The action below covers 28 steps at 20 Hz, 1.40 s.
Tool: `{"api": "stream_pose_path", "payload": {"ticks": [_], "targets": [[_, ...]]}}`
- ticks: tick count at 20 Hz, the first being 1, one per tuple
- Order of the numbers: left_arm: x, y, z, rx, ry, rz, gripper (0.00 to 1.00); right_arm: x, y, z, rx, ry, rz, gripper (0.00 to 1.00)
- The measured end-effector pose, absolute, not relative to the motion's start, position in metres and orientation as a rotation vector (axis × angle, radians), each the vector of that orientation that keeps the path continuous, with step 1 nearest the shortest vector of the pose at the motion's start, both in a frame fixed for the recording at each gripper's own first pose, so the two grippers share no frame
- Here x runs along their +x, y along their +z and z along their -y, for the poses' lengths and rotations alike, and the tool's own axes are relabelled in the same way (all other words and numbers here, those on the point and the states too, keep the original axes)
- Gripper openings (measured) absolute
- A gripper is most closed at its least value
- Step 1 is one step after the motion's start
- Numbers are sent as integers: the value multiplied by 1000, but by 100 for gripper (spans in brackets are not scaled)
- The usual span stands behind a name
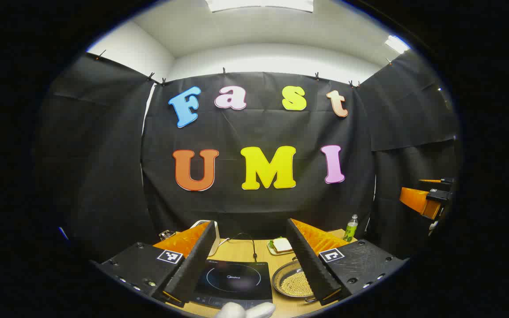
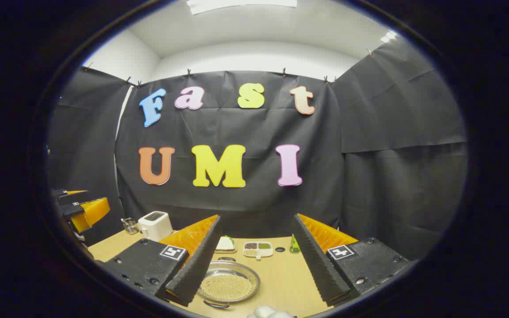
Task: First push the handle of the pot to place it horizontally, then grasp the pot with both hands and set it on the induction cooktop.
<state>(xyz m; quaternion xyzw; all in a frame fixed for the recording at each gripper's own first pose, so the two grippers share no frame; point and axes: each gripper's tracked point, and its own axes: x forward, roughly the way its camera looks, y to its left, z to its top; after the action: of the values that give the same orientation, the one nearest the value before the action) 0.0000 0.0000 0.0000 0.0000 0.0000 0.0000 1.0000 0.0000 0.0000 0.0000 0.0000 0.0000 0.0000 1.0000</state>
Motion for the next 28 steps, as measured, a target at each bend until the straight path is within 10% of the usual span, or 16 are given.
{"api": "stream_pose_path", "payload": {"ticks": [22,25,27,28], "targets": [[-3,-1,-16,20,31,8,96,4,-17,-12,-11,38,-73,100],[-2,-5,-17,19,38,0,96,6,-18,-13,-3,48,-77,54],[-2,-6,-22,21,53,0,96,11,-22,-14,6,64,-96,2],[-3,-8,-23,16,55,-2,96,6,-27,-20,18,100,-116,1]]}}
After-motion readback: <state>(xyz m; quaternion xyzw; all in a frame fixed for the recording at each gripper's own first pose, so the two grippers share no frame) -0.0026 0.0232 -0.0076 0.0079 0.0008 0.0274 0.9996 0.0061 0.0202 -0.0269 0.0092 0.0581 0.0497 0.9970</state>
